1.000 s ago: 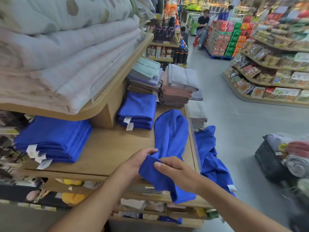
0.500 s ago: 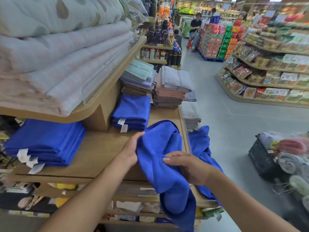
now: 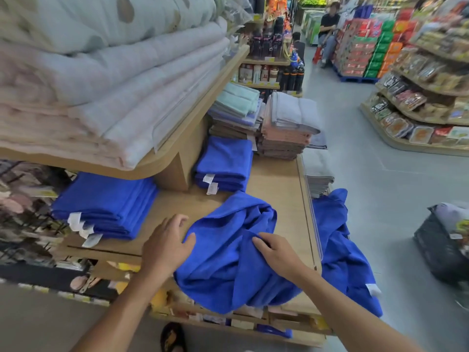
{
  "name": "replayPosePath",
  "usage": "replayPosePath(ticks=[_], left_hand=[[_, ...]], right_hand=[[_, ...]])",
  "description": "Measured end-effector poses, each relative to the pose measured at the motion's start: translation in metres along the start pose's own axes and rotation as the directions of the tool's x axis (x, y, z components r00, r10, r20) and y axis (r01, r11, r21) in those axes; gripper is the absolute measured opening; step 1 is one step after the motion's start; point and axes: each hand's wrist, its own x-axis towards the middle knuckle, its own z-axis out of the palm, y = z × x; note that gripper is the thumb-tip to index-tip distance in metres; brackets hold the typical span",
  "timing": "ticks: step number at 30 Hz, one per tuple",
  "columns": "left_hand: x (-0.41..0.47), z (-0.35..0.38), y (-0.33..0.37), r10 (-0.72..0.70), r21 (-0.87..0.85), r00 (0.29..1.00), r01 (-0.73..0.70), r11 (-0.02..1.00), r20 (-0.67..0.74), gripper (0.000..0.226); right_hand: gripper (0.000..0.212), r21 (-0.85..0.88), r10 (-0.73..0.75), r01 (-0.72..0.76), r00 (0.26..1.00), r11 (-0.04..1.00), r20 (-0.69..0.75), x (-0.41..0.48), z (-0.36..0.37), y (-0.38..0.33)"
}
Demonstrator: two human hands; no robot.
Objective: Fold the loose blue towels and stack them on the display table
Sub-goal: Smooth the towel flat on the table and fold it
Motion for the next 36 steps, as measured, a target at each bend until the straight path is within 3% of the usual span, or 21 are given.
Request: replayPosePath(ticks=[3,5,8,11,14,16,19,22,28,32,36], left_hand=[[0.018,0.006,0.054,0.328,-0.17,0.937,-0.344,0.923,-0.118,0.024],[0.036,0.016,0.093,0.439,-0.184,0.897,-0.441,0.879,-0.053,0.027],[0.063,0.037,0.14,0.511,-0.038,0.857,-0.509,0.86,0.064,0.035],[0.085,0.055,0.158,0.411,0.09,0.891,-0.433,0.897,0.19,0.036],[0.097,0.062,0.154,0.331,0.078,0.92,-0.353,0.933,0.21,0.024],[0.101,0.06,0.149,0.268,-0.012,0.942,-0.272,0.962,0.204,0.02],[0.108,0.053,0.144,0.17,-0.261,0.966,-0.115,0.958,0.197,0.015],[0.109,0.046,0.137,0.135,-0.415,0.976,-0.052,0.908,0.173,0.027],[0.106,0.018,0.124,0.134,-0.464,0.99,-0.098,0.88,0.046,0.033],[0.09,-0.004,0.128,0.104,-0.718,0.988,0.009,0.696,0.113,0.038],[0.067,-0.023,0.13,0.15,-0.839,0.956,0.137,0.527,0.25,0.023]], right_hand=[[0.041,-0.008,-0.013,0.012,0.998,1.0,-0.055,-0.005,0.008,0.006],[0.04,-0.008,-0.029,0.028,0.995,1.0,-0.092,-0.007,0.01,0.008],[0.04,-0.018,-0.045,0.043,0.991,0.999,-0.123,-0.009,0.013,0.009],[0.039,0.008,-0.056,0.057,0.987,0.998,-0.148,-0.009,0.014,0.012],[0.031,0.024,-0.064,0.069,0.987,0.997,-0.15,-0.007,0.014,0.016],[0.015,0.047,-0.077,0.084,0.986,0.995,-0.145,-0.007,0.015,0.019],[0.018,0.077,-0.103,0.12,0.977,0.99,-0.189,-0.008,0.015,0.023],[0.014,0.079,-0.142,0.16,0.971,0.984,-0.193,-0.007,0.014,0.023],[0.01,0.097,-0.136,0.153,0.978,0.983,-0.161,-0.009,0.01,0.016],[0.012,0.211,-0.129,0.138,0.99,0.968,-0.056,-0.018,-0.001,-0.005],[0.009,0.349,-0.252,0.23,0.968,0.908,0.018,-0.024,-0.02,-0.053]])
